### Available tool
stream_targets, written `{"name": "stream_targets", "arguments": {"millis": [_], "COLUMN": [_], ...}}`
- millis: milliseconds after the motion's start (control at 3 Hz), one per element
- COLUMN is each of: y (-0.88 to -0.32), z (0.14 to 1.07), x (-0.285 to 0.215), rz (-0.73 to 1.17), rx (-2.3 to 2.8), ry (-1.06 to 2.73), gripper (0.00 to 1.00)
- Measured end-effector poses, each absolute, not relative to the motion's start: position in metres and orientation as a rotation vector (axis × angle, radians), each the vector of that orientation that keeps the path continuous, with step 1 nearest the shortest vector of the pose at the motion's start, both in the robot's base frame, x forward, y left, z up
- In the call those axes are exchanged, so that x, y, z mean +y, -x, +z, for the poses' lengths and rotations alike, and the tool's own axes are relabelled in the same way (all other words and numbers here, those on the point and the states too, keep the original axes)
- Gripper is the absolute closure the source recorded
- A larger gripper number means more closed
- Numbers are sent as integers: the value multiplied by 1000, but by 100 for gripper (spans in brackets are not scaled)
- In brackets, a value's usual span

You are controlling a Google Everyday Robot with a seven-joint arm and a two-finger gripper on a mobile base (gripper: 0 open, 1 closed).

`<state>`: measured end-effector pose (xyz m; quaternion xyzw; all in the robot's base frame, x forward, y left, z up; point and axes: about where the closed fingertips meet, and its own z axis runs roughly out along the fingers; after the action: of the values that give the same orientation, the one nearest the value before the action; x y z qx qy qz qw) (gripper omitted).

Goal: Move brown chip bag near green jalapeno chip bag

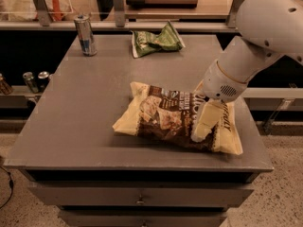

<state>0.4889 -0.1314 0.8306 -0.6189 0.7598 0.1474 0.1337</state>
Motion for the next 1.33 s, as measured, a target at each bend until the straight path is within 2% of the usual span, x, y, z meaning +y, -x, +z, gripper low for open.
{"name": "stream_targets", "arguments": {"millis": [667, 1000, 1333], "y": [-502, -505, -505], "z": [876, 920, 920], "x": [-153, -161, -161], "rz": [299, 214, 214], "rx": [2200, 2149, 2149], "ry": [1725, 1692, 1692], "gripper": [88, 100, 100]}}
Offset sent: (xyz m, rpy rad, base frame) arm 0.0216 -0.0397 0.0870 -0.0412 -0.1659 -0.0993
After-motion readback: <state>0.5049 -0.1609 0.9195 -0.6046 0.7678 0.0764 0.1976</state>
